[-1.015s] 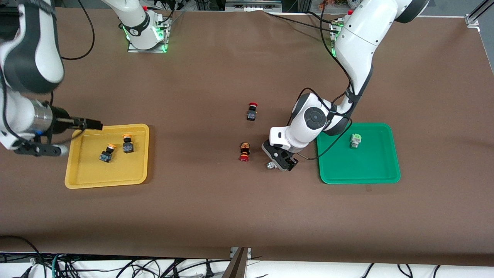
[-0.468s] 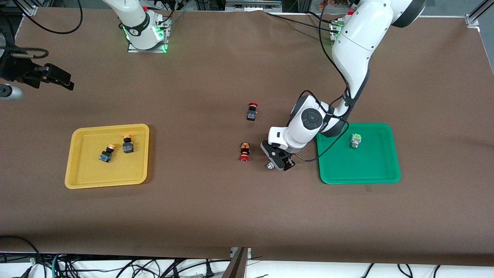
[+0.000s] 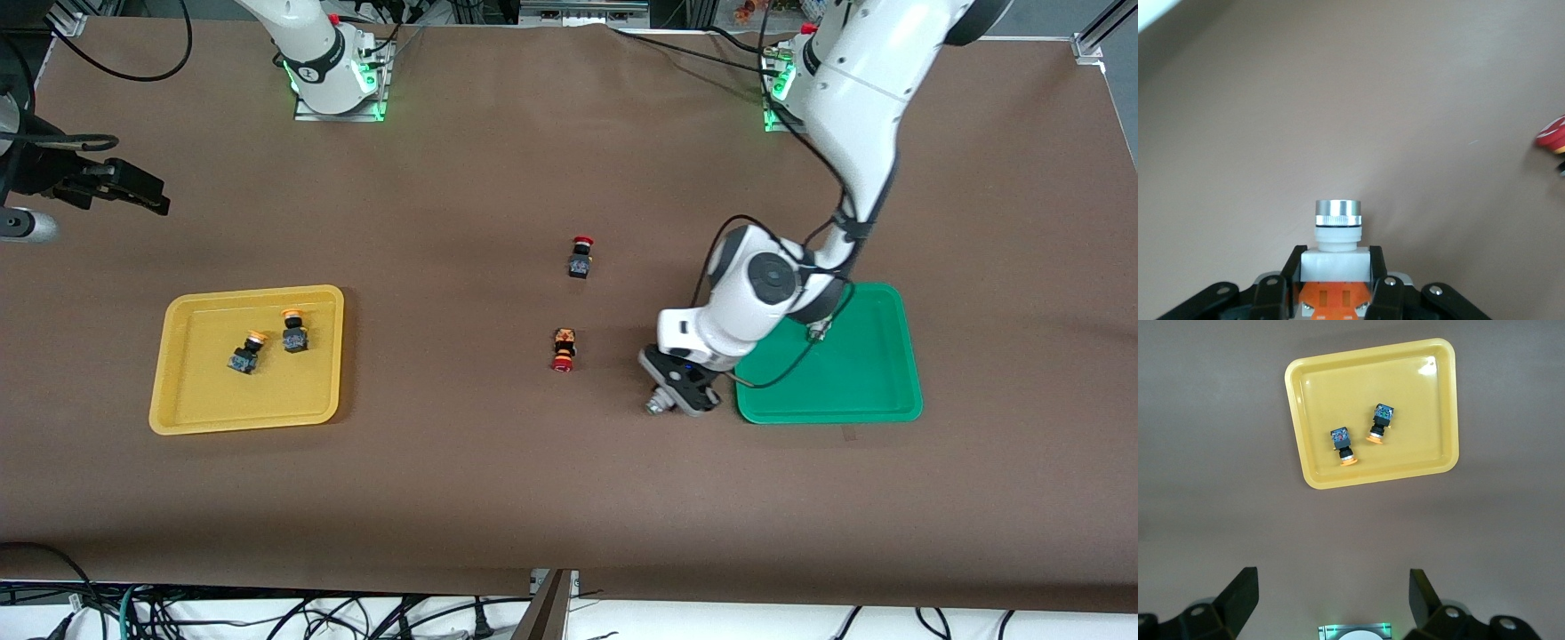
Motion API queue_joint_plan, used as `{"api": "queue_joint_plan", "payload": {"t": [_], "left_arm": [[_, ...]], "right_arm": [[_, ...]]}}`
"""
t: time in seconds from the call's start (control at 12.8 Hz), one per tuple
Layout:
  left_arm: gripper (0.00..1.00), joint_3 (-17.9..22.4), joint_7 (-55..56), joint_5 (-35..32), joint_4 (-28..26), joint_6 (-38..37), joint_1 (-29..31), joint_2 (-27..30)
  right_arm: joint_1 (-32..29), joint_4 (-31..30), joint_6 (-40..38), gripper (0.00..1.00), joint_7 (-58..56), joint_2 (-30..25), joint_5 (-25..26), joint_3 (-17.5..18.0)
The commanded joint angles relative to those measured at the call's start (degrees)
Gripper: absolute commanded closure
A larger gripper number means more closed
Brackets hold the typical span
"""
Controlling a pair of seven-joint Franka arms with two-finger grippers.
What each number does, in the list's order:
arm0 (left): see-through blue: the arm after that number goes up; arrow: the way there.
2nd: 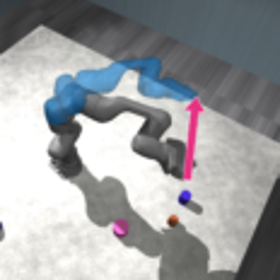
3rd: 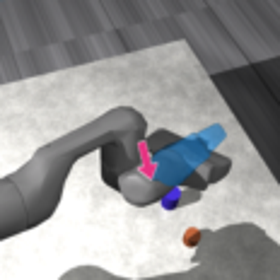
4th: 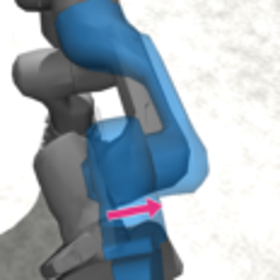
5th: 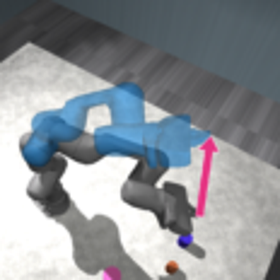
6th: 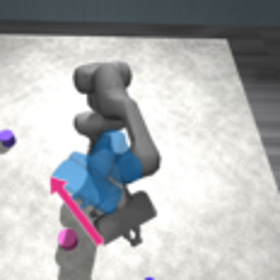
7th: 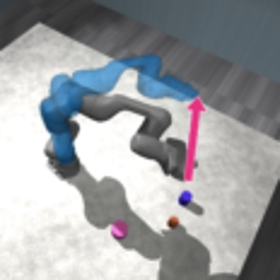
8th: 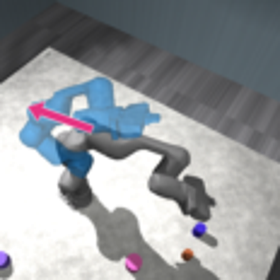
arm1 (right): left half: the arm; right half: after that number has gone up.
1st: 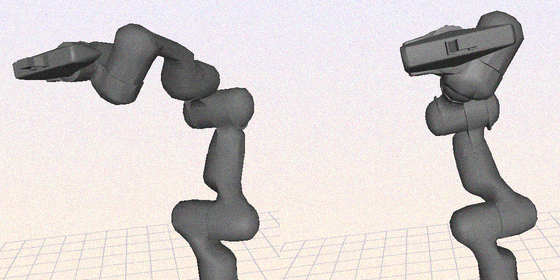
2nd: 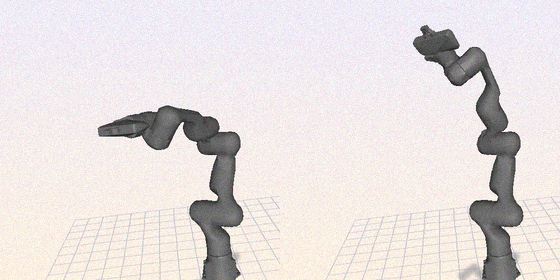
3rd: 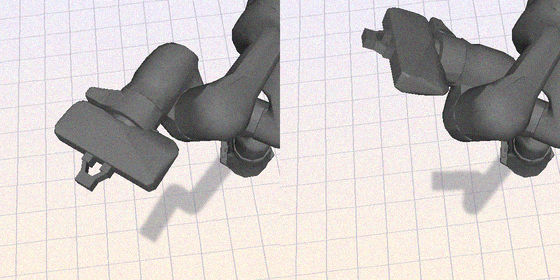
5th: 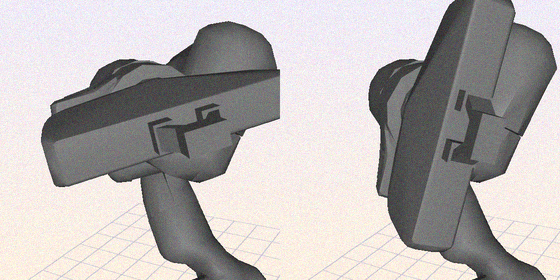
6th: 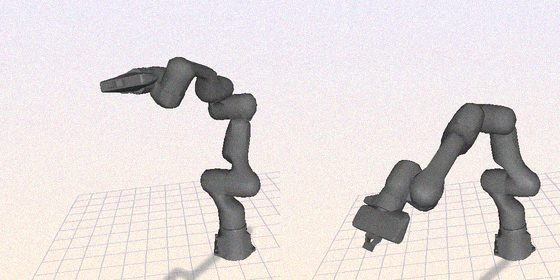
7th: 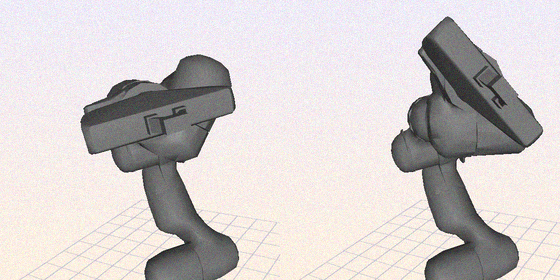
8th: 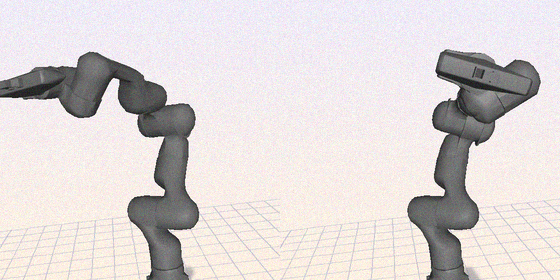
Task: Place green and yellow buttons in trays
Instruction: 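Lower the orange-white button into the green tray and open the left gripper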
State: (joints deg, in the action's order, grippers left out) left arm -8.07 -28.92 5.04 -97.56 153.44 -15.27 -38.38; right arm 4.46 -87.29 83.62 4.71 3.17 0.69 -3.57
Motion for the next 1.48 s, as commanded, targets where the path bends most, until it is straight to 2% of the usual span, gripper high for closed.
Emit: {"api": "queue_joint_plan", "payload": {"t": [0.0,0.23,0.31,0.47,0.55,0.62,0.78,0.86,1.01,1.4], "left_arm": [[1.0,-0.55,1.23,0.14,-10.43,-5.41,6.46,10.05],[1.0,1.02,10.88,3.39,-21.32,-6.92,10.78,13.24],[1.0,2.95,14.04,3.48,-24.4,-7.01,10.88,13.33],[1.0,3.32,19.76,3.75,-29.16,-7.01,11.14,13.5],[0.61,3.32,21.87,3.75,-29.35,-7.01,11.14,13.5],[0.01,3.32,23.37,3.75,-29.09,-7.01,11.23,14.37],[0.0,3.23,23.39,3.75,-28.65,-7.8,12.36,18.75],[0.0,3.23,23.47,3.66,-27.43,-10.94,12.55,21.21],[0.0,3.23,23.74,3.66,-24.09,-20.5,12.72,26.31],[0.0,3.49,24.44,2.96,-23.73,-38.53,13.95,41.77]], "right_arm": [[-0.68,1.33,-0.47,0.0,0.13,0.34,0.54,0.5],[-0.33,1.33,-0.21,0.0,0.65,0.43,0.28,0.67],[-0.33,1.33,-0.21,0.0,0.57,0.43,0.28,0.59],[-0.42,1.33,-0.12,0.0,0.48,0.43,0.19,0.59],[-0.33,1.33,-0.12,0.0,0.48,0.43,0.19,0.59],[-0.33,1.33,-0.12,0.0,0.57,0.43,0.19,0.67],[-0.33,1.33,-0.12,0.0,0.65,0.43,0.19,0.67],[-0.24,1.33,-0.12,0.0,0.66,0.43,0.19,0.67],[-0.24,1.33,-0.04,0.0,0.57,0.43,0.19,0.67],[-0.24,1.33,-0.04,0.0,0.57,0.52,0.19,0.67]]}}
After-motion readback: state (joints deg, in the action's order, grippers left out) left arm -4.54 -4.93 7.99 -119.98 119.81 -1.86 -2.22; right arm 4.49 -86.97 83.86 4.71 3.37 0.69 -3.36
